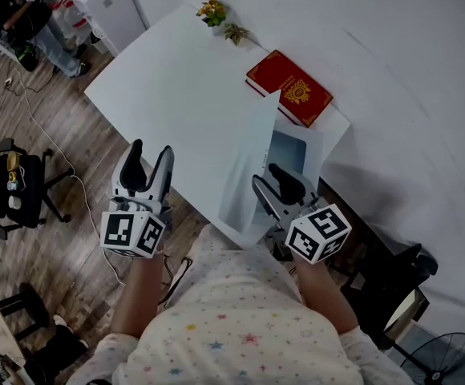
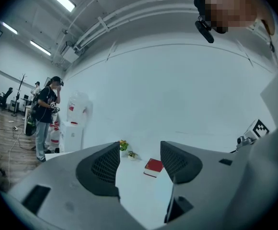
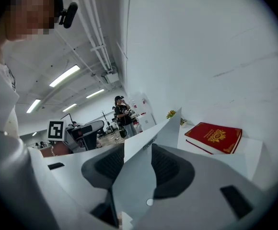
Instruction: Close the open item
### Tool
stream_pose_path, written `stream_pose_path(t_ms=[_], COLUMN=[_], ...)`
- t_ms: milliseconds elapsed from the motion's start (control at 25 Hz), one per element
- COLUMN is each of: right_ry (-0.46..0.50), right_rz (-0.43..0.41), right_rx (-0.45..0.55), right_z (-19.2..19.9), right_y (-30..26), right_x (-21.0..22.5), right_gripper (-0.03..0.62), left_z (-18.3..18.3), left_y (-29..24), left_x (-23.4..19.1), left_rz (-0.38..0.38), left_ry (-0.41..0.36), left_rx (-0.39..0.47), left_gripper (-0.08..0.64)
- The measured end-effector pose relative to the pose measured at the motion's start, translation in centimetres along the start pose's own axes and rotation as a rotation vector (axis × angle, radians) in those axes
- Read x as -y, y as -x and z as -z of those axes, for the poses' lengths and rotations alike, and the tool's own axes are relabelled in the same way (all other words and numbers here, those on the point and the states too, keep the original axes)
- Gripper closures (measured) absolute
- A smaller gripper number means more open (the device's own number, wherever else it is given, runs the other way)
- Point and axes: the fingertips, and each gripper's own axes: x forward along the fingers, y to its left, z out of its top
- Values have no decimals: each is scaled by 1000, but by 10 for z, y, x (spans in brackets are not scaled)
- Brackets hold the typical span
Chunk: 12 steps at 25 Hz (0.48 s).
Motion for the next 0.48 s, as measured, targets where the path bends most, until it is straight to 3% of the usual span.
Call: stream_pose_path(t_ms=[200, 480], right_ry=[-26, -28], right_rz=[29, 113], right_rx=[-17, -41], right_z=[10, 26], right_y=[18, 42], right_x=[8, 29], right_gripper=[460, 462], left_z=[4, 17], left_y=[-7, -20], left_x=[18, 42], left_rz=[68, 151], left_ry=[12, 13], left_rx=[-12, -48], left_gripper=[314, 314])
